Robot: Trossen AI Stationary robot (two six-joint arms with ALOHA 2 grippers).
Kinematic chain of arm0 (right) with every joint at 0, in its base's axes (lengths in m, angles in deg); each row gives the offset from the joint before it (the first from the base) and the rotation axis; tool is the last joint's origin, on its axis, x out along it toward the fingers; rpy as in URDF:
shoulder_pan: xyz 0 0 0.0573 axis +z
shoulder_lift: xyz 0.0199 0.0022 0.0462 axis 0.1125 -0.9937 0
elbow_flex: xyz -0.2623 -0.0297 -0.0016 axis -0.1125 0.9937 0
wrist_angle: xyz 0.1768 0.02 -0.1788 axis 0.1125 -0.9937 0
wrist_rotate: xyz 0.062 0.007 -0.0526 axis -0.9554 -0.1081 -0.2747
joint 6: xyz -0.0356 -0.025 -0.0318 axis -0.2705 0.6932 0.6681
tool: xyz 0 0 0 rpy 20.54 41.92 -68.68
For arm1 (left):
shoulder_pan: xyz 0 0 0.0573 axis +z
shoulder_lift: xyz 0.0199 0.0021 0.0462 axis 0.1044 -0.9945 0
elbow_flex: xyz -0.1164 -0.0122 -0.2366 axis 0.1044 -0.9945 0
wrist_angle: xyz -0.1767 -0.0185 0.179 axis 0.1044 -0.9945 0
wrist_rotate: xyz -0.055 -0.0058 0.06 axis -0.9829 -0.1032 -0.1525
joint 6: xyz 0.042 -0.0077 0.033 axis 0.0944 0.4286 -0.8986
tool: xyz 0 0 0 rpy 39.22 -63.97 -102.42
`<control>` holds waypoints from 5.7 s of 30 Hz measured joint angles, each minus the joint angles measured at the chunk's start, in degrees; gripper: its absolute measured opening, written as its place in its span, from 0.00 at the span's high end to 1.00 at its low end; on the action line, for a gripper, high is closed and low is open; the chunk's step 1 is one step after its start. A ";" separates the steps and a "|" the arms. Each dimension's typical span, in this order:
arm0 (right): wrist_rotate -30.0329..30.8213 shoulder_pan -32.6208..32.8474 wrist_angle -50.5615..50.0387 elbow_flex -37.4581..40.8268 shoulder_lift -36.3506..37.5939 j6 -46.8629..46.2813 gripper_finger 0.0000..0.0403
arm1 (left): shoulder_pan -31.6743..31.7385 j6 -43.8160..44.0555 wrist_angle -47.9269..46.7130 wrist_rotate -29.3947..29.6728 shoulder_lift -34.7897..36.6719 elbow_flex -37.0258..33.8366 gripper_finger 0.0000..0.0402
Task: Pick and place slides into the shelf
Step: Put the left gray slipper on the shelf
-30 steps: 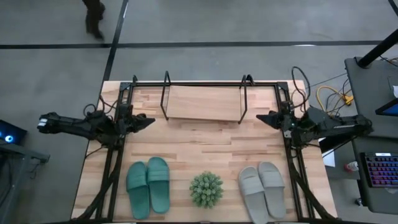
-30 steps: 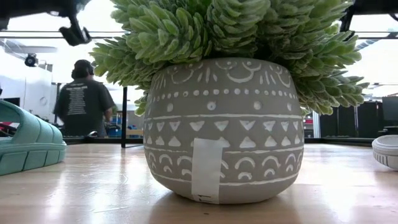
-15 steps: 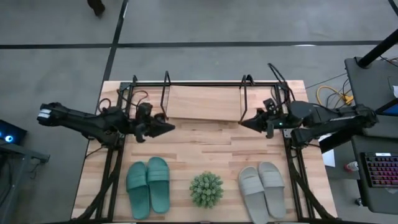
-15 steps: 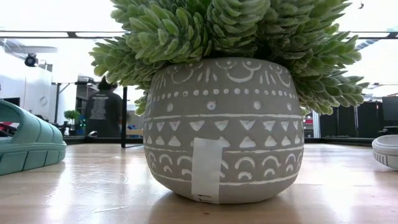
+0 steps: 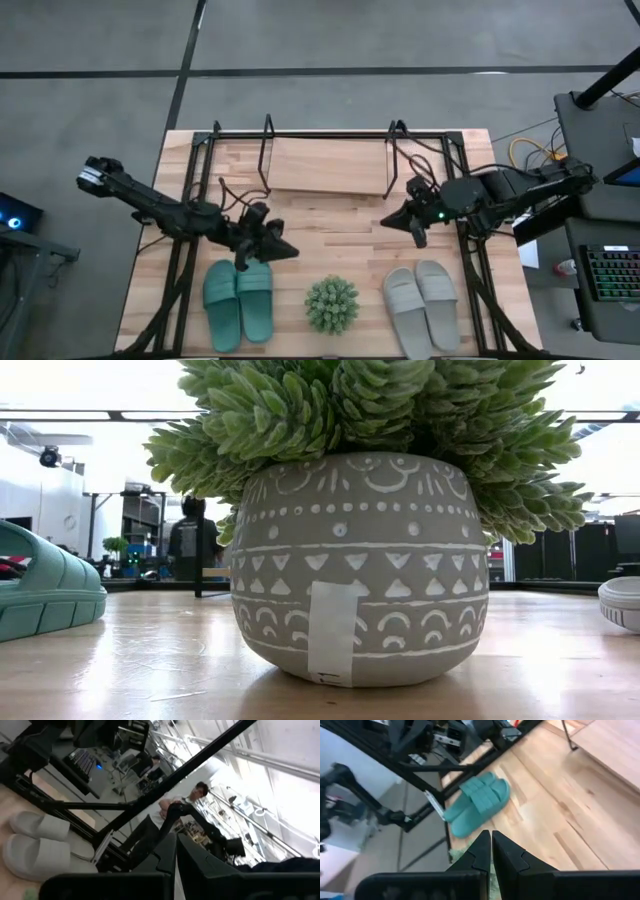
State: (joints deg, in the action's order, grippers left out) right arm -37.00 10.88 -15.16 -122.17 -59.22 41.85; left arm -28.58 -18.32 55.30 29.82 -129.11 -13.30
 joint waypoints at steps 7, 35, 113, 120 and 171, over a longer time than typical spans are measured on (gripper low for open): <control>0.48 4.07 -1.33 -0.86 -4.06 -2.62 0.98 | -2.31 0.84 0.03 3.37 -1.78 0.31 1.00; 14.73 16.87 -37.07 -23.75 -21.01 -1.07 0.75 | -2.53 -12.91 -30.61 7.17 -3.83 26.05 1.00; 7.07 35.26 -36.95 -23.50 -48.59 -10.80 0.34 | -2.14 -14.75 -31.02 2.40 -4.83 27.85 1.00; 7.61 35.26 -36.72 -21.47 -48.61 -11.85 0.36 | -1.94 -14.61 -30.98 2.45 -4.83 27.96 1.00; 10.82 35.55 -30.33 -10.09 -48.56 -18.96 0.66 | -0.62 -16.04 -31.05 1.58 -3.79 27.85 1.00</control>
State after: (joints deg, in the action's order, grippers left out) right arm -26.18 46.43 -45.49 -132.25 -107.79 22.90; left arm -29.20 -34.36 24.25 31.40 -132.90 14.54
